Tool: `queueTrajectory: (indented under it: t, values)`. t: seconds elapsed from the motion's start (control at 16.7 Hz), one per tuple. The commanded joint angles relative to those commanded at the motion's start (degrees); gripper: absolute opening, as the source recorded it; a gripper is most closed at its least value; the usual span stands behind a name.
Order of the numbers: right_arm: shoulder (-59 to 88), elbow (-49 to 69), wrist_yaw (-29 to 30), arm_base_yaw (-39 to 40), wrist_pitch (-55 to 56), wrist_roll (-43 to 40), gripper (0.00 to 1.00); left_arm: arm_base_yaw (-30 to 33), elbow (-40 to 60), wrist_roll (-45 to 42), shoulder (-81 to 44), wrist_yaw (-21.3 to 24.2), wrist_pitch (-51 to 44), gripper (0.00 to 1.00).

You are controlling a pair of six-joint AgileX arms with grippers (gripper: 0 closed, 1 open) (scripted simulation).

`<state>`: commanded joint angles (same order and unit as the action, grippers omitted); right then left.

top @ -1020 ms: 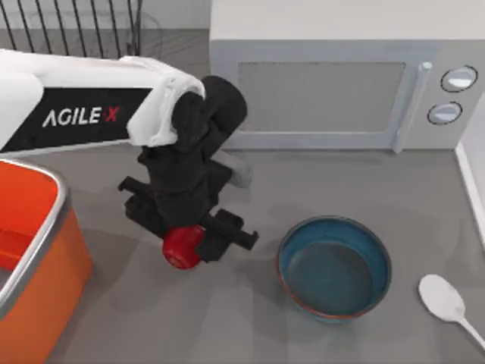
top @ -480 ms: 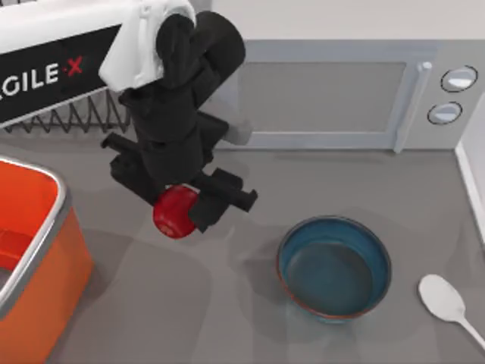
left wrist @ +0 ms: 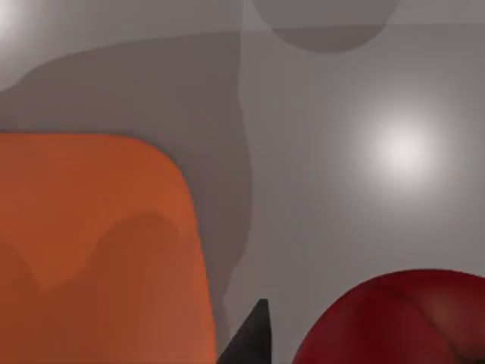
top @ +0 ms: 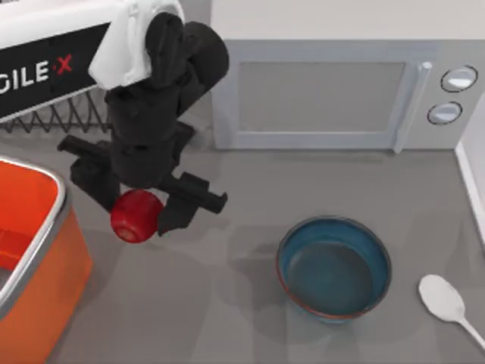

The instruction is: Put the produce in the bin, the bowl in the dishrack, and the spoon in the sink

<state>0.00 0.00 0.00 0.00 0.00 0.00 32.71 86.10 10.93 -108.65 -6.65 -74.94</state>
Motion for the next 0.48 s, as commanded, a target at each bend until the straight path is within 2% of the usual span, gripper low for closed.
queueTrajectory:
  t: [0.3, 0.48]
  values:
    - [0.0, 0.0, 0.0, 0.0, 0.0, 0.0, 1.00, -3.2, -3.5, 15.0, 2.2, -18.5, -10.5, 0.00]
    - [0.0, 0.0, 0.0, 0.0, 0.0, 0.0, 1.00, -4.7, -5.3, 21.7, 3.9, -25.8, -14.9, 0.00]
